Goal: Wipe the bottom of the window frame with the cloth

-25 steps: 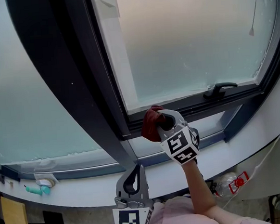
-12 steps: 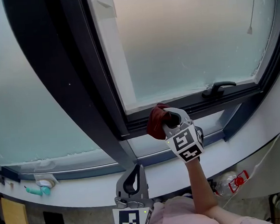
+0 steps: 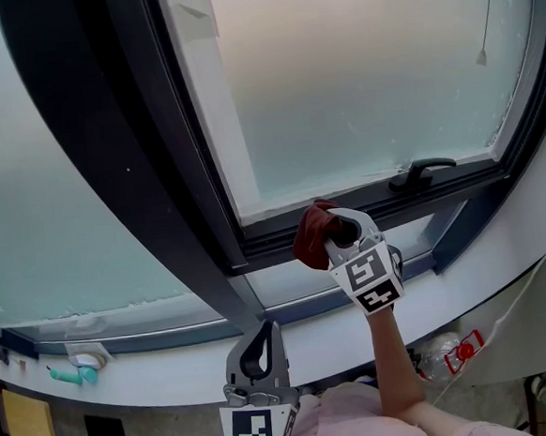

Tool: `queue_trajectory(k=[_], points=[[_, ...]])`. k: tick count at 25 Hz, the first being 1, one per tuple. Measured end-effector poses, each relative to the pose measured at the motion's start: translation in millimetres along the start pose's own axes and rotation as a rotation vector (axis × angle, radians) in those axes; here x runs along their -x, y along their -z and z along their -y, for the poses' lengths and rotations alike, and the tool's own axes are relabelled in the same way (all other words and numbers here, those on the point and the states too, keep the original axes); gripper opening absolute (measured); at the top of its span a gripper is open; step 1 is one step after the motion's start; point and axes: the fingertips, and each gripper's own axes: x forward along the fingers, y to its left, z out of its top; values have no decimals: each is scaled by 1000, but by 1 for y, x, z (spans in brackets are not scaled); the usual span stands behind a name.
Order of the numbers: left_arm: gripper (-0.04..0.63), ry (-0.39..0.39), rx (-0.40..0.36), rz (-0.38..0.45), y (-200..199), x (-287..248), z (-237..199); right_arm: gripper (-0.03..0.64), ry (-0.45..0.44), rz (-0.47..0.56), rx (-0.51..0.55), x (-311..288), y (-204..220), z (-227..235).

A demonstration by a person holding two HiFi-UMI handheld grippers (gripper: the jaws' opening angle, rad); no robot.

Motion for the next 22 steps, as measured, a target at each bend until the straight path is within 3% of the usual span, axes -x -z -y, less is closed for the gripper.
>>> queue_trajectory(k=[22], points=[[-3, -5, -5, -3, 1, -7, 5, 67, 29, -11, -28, 10, 13, 25]])
